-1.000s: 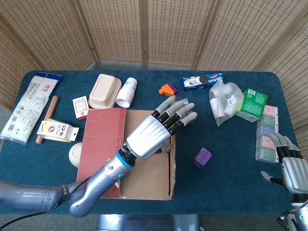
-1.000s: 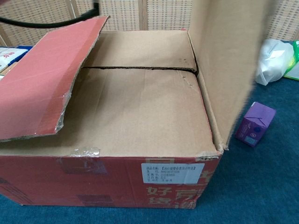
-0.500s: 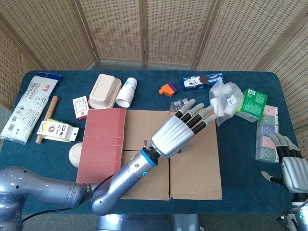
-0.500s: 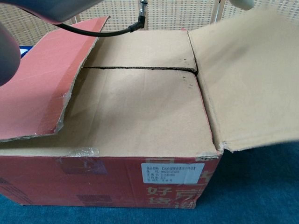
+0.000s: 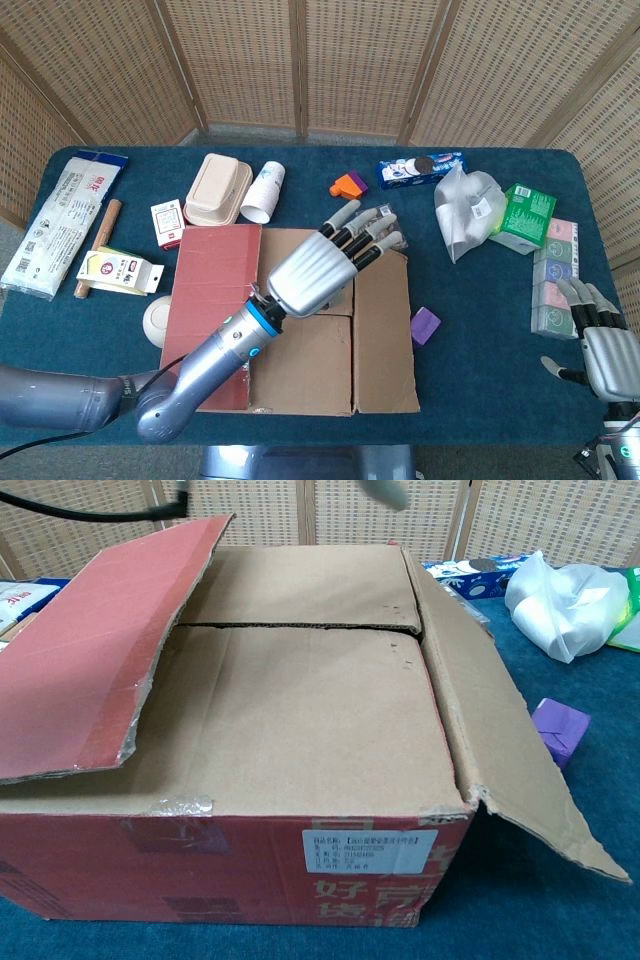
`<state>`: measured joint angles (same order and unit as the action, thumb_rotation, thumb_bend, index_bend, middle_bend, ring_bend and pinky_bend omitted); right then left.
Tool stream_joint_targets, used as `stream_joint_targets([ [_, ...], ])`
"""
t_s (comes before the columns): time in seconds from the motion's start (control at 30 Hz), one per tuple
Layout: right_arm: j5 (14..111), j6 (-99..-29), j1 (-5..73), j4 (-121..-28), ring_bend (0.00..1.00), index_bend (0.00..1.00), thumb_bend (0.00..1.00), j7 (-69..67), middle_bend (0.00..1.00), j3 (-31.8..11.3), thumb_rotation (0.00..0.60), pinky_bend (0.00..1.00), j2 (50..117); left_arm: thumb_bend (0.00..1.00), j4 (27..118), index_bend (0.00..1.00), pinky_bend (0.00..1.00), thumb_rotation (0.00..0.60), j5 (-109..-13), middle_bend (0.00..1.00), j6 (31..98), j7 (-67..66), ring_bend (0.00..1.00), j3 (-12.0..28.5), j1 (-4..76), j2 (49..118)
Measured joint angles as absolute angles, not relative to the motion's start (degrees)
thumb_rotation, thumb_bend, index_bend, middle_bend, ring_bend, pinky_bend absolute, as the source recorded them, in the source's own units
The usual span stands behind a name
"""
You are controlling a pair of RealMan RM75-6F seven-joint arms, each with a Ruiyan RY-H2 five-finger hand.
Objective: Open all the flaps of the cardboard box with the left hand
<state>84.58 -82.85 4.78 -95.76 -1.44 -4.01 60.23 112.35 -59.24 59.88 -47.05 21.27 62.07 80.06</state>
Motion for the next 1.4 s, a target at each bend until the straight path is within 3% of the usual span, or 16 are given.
stream_joint_targets([
  [0.07,84.6,-82.8,4.8,-95.8,0.0,0.0,0.0,-0.8,0.0,-3.9,0.6,0.15,60.5,0.11,113.4,0.04,0.0,0.6,-58.5,0.0,58.8,-45.7,0.0,20.2,61.1,77.0],
  [0.17,84.5,-82.5,4.9,-95.7,0.0,0.0,0.0,0.0,0.0,-3.9,0.6,0.15,60.8,0.11,114.3,0.18,0.02,0.6,-57.9,0.03,57.0,-43.2,0.0,18.7,59.9,73.3],
  [0.3,84.4,-82.4,5.0,-95.6,0.0,0.0,0.0,0.8,0.0,-3.8,0.6,0.15,61.2,0.16,114.5,0.3,0.14,0.6,-59.7,0.13,55.3,-40.4,0.03,17.3,59.0,70.8],
  [0.6,84.5,-82.2,5.1,-95.7,0.0,0.0,0.0,2.0,0.0,-3.6,0.6,0.15,61.6,0.17,114.6,0.35,0.25,0.6,-68.4,0.23,49.6,-32.4,0.16,13.7,58.2,66.2],
  [0.77,84.3,-82.1,5.1,-95.7,0.0,0.0,0.0,1.6,0.0,-3.7,0.6,0.15,61.5,0.17,115.3,0.35,0.28,0.6,-66.4,0.27,47.8,-34.2,0.2,12.5,59.5,66.0],
  [0.83,84.2,-82.2,5.1,-95.8,0.0,0.0,0.0,1.3,0.0,-3.7,0.6,0.15,61.4,0.17,115.7,0.36,0.25,0.6,-65.3,0.3,47.6,-35.5,0.22,12.1,60.0,65.9],
  [0.97,84.6,-82.6,5.0,-95.9,0.0,0.0,0.0,0.7,0.0,-3.7,0.6,0.15,61.1,0.17,116.8,0.39,0.32,0.6,-63.3,0.38,48.0,-37.6,0.27,11.1,61.1,66.0],
  [1.1,84.4,-82.5,5.0,-95.9,0.0,0.0,0.0,0.5,0.0,-3.8,0.6,0.15,61.0,0.17,117.4,0.45,0.31,0.6,-63.1,0.49,48.3,-38.7,0.32,10.5,61.6,65.4],
  [1.27,84.4,-82.4,5.1,-95.8,0.0,0.0,0.0,0.5,0.0,-3.7,0.6,0.15,61.1,0.17,118.1,0.47,0.33,0.6,-62.5,0.52,48.4,-40.0,0.34,9.2,61.9,64.1],
  [1.4,84.6,-82.5,5.0,-95.9,0.0,0.0,0.0,0.6,0.0,-3.6,0.6,0.15,61.1,0.17,118.3,0.48,0.42,0.6,-62.2,0.54,48.6,-40.2,0.39,8.3,61.9,63.8],
])
